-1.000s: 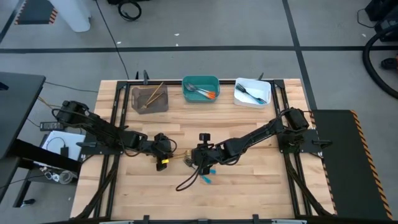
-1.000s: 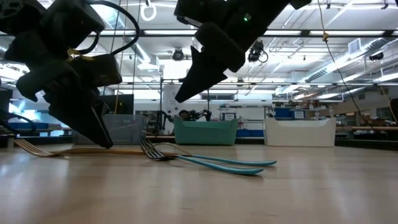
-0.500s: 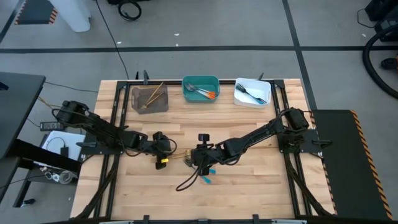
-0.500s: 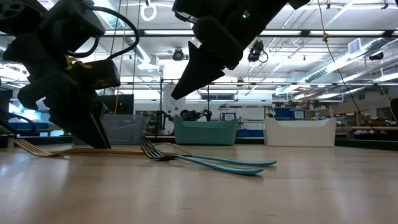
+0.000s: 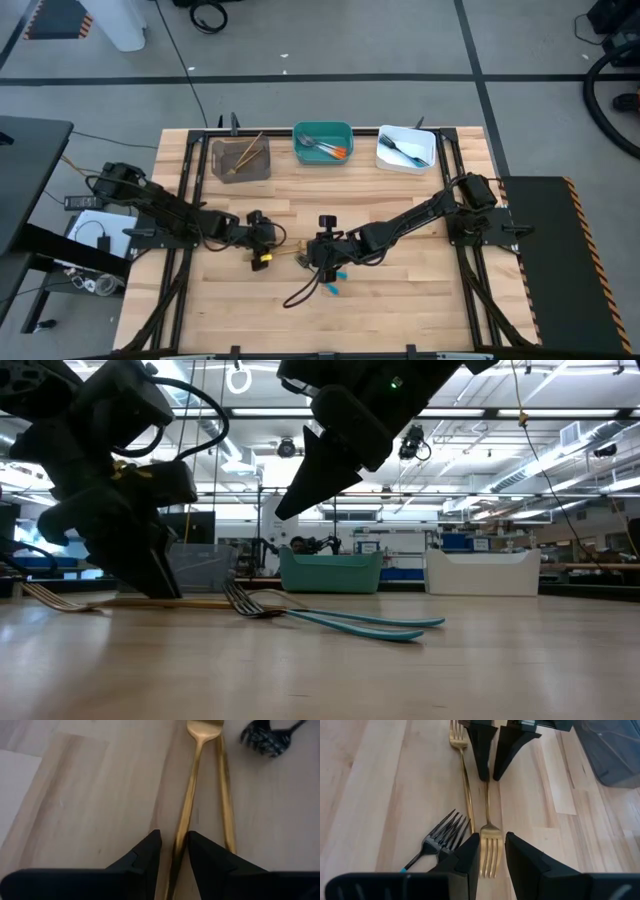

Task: Sort silverware by color (type)
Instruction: Put the gold fork into the black bin

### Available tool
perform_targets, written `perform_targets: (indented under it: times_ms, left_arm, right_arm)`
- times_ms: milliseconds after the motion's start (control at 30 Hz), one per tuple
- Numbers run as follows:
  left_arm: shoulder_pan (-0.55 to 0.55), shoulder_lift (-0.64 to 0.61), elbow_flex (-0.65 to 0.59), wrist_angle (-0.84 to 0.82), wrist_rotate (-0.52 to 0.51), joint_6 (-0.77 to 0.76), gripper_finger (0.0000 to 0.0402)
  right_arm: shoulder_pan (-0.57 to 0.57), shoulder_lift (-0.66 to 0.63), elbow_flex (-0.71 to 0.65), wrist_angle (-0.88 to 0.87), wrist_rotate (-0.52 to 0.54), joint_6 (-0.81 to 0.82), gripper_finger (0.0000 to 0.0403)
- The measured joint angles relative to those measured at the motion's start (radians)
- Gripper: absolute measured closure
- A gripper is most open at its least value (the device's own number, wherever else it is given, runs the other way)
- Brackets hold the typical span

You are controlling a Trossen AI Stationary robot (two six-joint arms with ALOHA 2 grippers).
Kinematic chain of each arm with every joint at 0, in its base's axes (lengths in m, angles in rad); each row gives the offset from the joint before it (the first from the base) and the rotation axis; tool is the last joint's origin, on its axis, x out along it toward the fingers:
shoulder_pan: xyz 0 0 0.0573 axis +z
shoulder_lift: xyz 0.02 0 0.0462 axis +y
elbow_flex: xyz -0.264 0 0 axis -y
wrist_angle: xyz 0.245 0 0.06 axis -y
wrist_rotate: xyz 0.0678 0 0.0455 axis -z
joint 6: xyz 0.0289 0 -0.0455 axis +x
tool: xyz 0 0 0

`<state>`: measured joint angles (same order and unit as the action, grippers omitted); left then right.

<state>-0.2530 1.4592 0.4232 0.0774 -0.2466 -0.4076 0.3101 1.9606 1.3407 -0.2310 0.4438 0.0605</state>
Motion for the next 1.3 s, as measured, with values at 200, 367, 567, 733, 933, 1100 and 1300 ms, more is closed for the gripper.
perform_targets:
  times_ms: [200, 367, 567, 733, 933, 1100, 1300]
  left_arm:
    - [0.001, 0.000, -0.005, 0.068, 0.016, 0.054, 0.0290]
    - [0.013, 0.001, -0.006, 0.091, -0.001, 0.110, 0.0290]
    - [0.012, 0.003, -0.006, 0.167, -0.013, 0.178, 0.0290]
    - [0.015, 0.009, -0.005, 0.210, -0.013, 0.194, 0.0290]
    - [0.014, 0.101, -0.005, 0.271, 0.014, 0.191, 0.0290]
    - [0.013, 0.152, -0.001, 0.300, 0.010, 0.178, 0.0291]
    - [0.014, 0.153, 0.000, 0.285, 0.035, 0.153, 0.0331]
  right_arm:
    - [0.002, 0.000, 0.000, 0.002, 0.000, -0.004, 0.0304]
    - [0.002, 0.000, 0.000, 0.002, 0.000, -0.004, 0.0304]
    - [0.002, 0.000, 0.000, 0.002, 0.000, -0.004, 0.0304]
    - [0.002, 0.000, 0.000, 0.002, 0.000, -0.004, 0.0304]
    - [0.004, 0.000, 0.000, 0.002, 0.000, -0.007, 0.0304]
    - [0.013, 0.000, 0.000, 0.001, 0.001, -0.009, 0.0304]
    - [0.017, 0.000, 0.000, -0.003, 0.001, -0.009, 0.0304]
